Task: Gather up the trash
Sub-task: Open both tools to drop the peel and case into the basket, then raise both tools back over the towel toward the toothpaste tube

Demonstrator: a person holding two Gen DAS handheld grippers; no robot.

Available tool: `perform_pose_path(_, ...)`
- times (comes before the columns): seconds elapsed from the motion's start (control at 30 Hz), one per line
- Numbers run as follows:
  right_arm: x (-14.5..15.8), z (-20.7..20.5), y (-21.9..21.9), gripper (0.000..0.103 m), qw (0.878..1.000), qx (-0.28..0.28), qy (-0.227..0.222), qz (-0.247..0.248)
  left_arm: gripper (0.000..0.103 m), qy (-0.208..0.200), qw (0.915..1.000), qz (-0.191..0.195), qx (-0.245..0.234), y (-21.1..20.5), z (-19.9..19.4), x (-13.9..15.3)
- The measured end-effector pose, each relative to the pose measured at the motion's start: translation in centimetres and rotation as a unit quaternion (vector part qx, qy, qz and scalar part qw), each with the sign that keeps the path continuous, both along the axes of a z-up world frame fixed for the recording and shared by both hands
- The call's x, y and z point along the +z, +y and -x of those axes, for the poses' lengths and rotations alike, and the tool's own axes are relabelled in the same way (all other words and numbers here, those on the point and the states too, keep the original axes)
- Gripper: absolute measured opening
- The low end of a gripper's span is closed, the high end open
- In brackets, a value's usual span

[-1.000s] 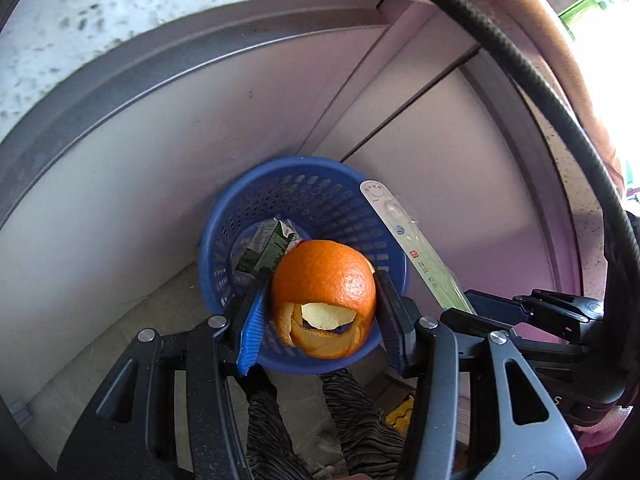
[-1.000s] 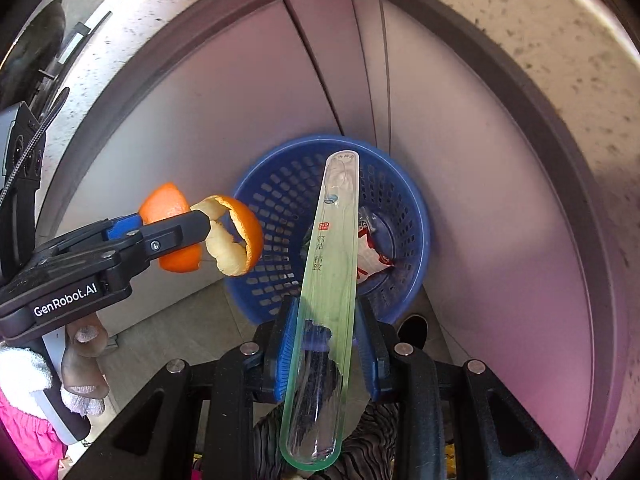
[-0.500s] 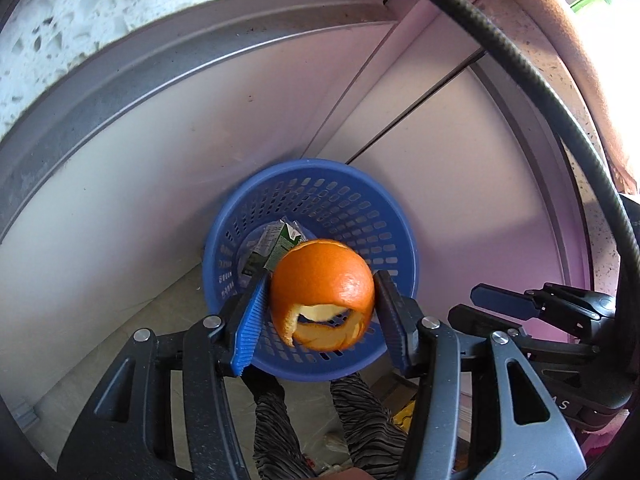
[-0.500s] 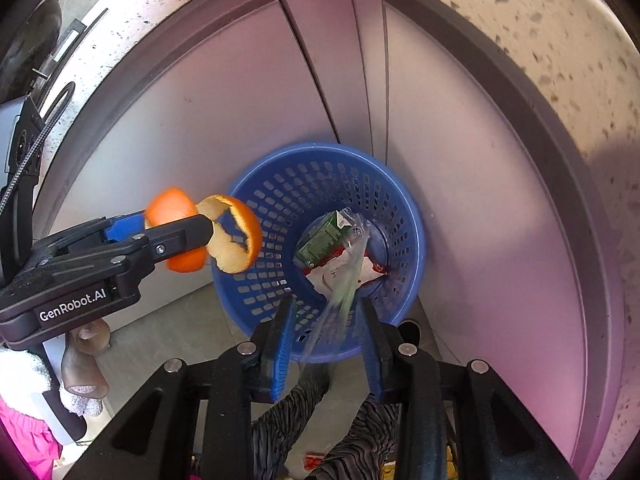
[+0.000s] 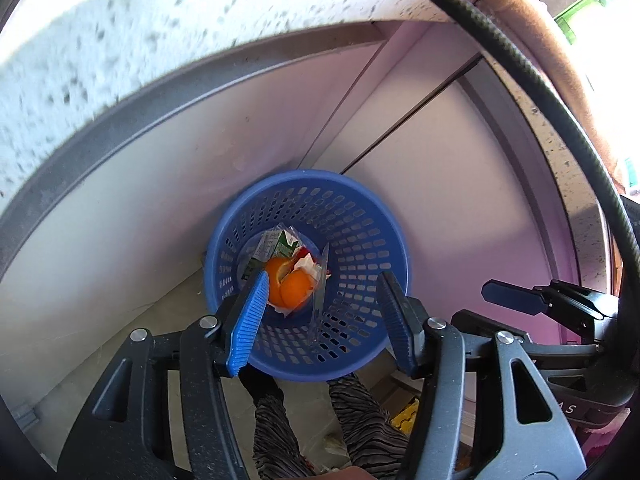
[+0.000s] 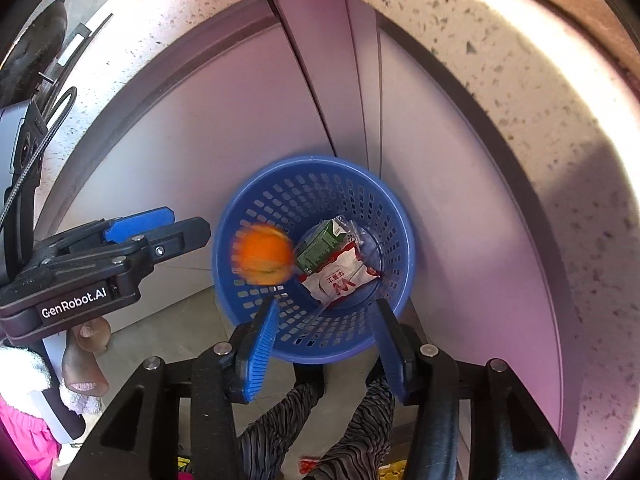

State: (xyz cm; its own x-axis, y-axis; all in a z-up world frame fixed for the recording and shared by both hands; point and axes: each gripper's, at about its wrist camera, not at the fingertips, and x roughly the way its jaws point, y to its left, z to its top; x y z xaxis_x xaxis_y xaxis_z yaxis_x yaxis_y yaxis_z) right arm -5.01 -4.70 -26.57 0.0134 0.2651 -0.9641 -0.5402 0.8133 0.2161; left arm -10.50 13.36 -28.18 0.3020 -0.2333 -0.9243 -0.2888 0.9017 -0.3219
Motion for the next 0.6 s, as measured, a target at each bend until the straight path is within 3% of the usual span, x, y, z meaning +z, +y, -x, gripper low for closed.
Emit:
perform_pose_path(0.33, 1.3, 0.5, -0.7, 0.053, 1.000, -0.001, -0.007, -0.013, 0.057, -0.012, 0.9999, -0.012, -0.001, 0.1, 0.5, 2.7)
perform_pose_path(0.6, 4.3, 1.3, -1.5, 0.054, 0.999, 0.009, -0.019, -0.039, 0.057, -0.039, 0.9988, -0.031, 0.000, 0.1, 1.3, 6.5)
